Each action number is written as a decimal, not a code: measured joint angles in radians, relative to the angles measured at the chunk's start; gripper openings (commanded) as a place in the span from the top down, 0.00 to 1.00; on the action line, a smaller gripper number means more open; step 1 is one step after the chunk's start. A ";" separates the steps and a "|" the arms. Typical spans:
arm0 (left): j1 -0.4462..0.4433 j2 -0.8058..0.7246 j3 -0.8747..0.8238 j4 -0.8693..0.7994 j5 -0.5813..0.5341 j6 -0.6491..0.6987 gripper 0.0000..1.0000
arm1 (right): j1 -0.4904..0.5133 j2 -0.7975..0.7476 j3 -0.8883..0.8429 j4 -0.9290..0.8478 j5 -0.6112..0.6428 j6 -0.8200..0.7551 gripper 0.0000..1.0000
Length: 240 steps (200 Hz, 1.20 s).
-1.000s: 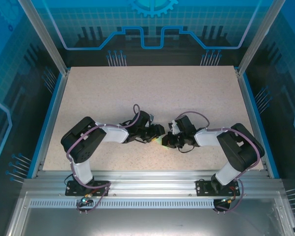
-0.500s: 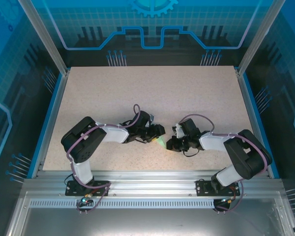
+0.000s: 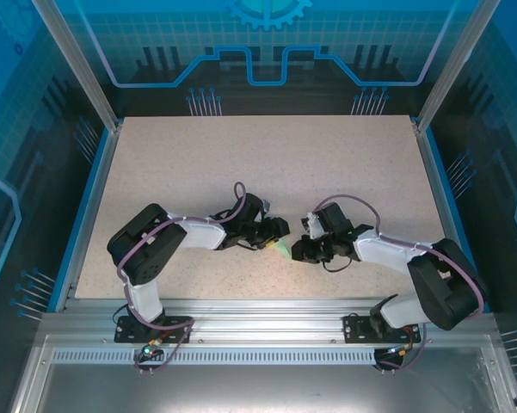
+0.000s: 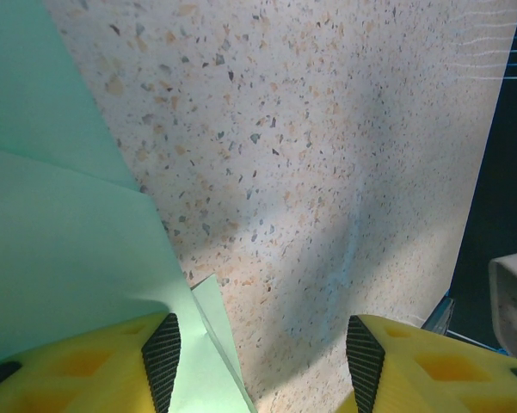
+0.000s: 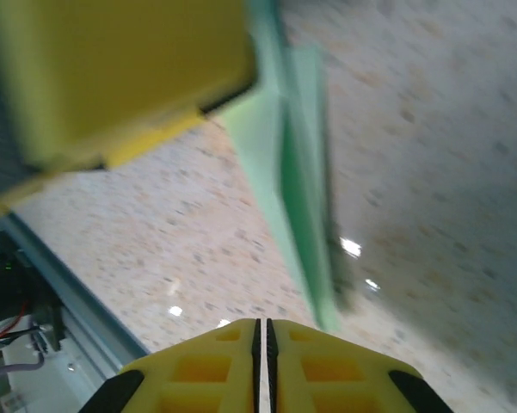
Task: Fold a paper plane with a square sheet of paper (pick it up from the middle)
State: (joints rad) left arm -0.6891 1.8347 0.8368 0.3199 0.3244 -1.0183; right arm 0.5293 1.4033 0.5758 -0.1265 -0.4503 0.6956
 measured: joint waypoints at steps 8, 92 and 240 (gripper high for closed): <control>0.000 0.001 0.002 0.000 0.001 0.000 0.42 | 0.005 0.014 0.013 0.020 -0.005 0.008 0.87; 0.001 0.005 0.006 0.000 0.007 0.000 0.41 | 0.007 0.198 0.011 0.176 0.004 0.094 0.87; 0.000 0.006 0.006 0.003 0.017 0.000 0.42 | -0.007 -0.113 -0.142 0.117 0.003 0.129 0.85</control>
State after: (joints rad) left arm -0.6891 1.8412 0.8433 0.3229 0.3412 -1.0183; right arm 0.5220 1.2900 0.4339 -0.0093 -0.4473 0.8242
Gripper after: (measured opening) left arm 0.584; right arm 0.148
